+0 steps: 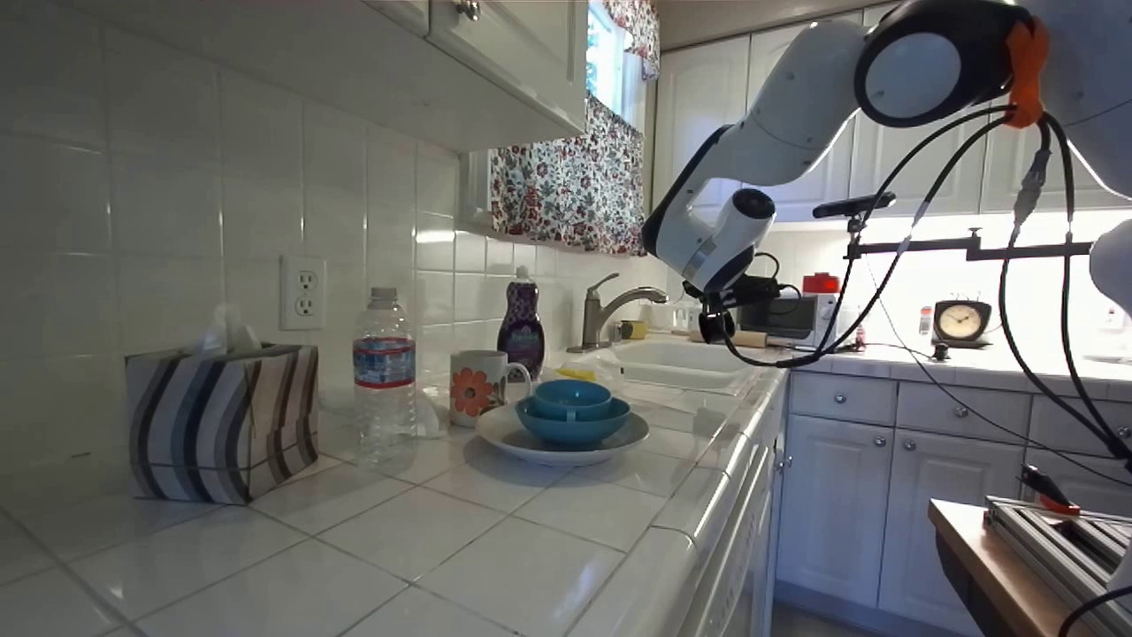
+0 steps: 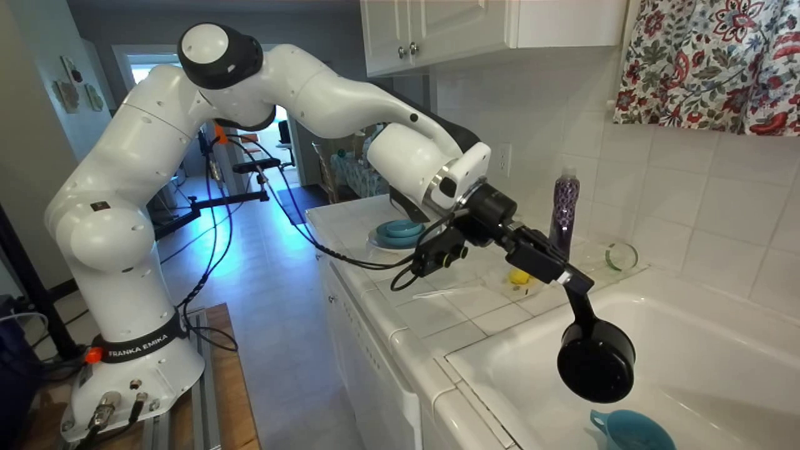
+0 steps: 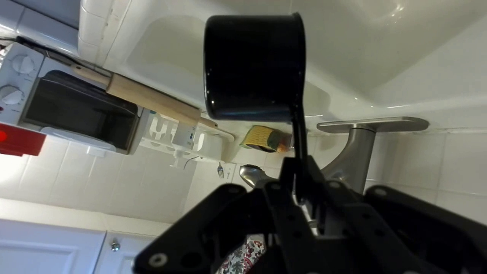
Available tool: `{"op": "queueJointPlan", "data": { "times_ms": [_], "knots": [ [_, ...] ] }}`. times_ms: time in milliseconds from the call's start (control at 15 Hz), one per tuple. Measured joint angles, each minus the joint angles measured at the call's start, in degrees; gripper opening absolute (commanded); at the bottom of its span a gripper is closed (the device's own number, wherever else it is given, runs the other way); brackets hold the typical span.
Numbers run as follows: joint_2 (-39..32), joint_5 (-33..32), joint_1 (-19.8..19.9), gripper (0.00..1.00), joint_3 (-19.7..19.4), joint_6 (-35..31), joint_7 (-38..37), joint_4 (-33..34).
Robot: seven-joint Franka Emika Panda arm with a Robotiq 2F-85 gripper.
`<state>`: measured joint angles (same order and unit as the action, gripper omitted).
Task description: Pour the liquid in the black measuring cup into the sink then place the cup back on the counter.
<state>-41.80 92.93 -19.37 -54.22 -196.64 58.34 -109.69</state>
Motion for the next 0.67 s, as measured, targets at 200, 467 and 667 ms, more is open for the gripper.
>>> {"op": "queueJointPlan", "data": {
  "times_ms": [200,467,667],
  "knots": [
    [0.02,0.31,-0.02,0.02,0.0,-0.18,0.9,0.02],
    [0.32,5.33,0.04,0.02,0.5,-2.15,-2.13,1.2],
    [1.28,7.41,1.03,0.02,3.24,-5.1,-7.55,2.1]
  ]
}}
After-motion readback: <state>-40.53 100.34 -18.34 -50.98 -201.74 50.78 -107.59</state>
